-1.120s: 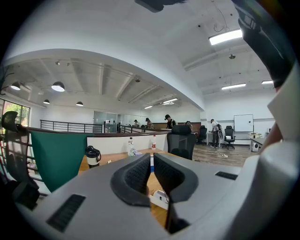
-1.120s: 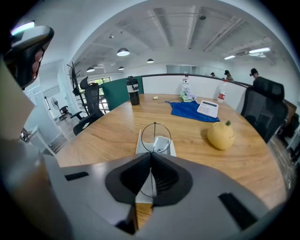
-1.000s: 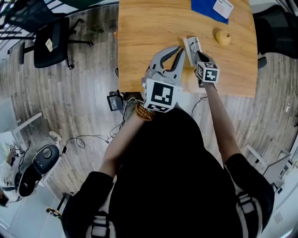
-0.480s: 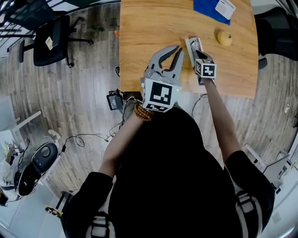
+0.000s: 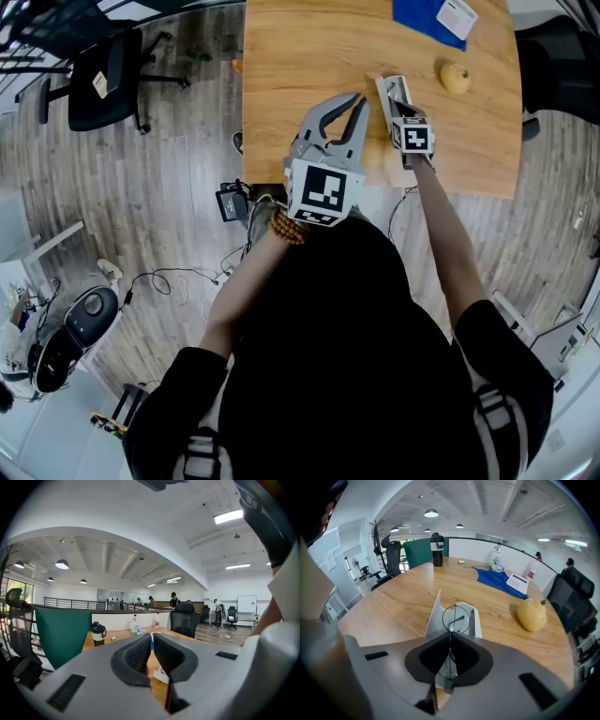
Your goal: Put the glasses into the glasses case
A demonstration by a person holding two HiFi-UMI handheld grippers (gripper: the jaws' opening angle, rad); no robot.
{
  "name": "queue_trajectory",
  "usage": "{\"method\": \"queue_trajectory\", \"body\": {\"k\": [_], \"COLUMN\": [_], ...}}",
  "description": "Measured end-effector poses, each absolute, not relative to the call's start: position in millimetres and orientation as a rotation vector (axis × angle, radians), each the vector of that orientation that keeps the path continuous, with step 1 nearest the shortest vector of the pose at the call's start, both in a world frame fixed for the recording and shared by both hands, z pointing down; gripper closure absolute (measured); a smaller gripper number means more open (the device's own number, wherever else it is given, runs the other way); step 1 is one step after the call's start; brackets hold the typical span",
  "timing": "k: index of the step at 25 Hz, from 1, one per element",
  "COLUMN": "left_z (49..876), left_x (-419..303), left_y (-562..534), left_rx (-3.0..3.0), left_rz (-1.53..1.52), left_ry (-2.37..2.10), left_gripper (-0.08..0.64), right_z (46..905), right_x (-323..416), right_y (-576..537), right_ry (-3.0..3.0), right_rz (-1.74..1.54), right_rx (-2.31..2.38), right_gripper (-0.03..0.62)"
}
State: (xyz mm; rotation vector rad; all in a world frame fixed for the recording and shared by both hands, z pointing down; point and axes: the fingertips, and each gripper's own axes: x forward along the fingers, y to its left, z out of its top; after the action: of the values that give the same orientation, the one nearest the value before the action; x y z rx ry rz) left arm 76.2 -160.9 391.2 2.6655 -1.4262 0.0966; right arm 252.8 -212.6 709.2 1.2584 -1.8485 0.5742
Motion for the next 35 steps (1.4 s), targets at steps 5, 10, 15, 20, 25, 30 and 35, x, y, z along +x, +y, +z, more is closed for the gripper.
{"method": "queue_trajectory", "body": {"k": [5, 10, 15, 20, 25, 30, 35], "left_z": [392.5, 392.6, 395.0, 396.6, 397.9, 398.9, 399.7], "left_x": [79.3, 83.8, 86.9, 84.9, 82.9, 83.8, 85.3], "left_y": [-161.6, -162.8, -162.0, -163.5, -163.3, -165.1, -166.1], "left_rx": [2.670, 2.678, 2.685, 2.683, 2.679, 2.681, 2.677], "left_rz": [0.096, 0.103, 0.120, 0.133, 0.141, 0.143, 0.147], "left_ry": [-1.414, -1.403, -1.392, -1.397, -1.402, -1.402, -1.400], "left_gripper": [0.522, 0.522, 0.522, 0.522, 0.522, 0.522, 0.522], "right_z": [703.1, 697.6, 704.3, 715.7, 712.7, 730.8, 729.0], "right_x": [252.5, 260.7, 261.1, 261.6, 261.2, 265.5, 269.7], "right_y": [-212.5, -217.6, -227.0, -235.2, -237.6, -237.2, -236.0], "right_ry": [-1.894, -1.913, -1.913, -1.889, -1.866, -1.860, -1.824], "right_rz": [0.532, 0.530, 0.559, 0.593, 0.605, 0.580, 0.526], "right_rx": [1.226, 1.202, 1.167, 1.153, 1.187, 1.157, 1.153], "right_gripper": [0.478, 0.368, 0.331, 0.319, 0.316, 0.314, 0.315]}}
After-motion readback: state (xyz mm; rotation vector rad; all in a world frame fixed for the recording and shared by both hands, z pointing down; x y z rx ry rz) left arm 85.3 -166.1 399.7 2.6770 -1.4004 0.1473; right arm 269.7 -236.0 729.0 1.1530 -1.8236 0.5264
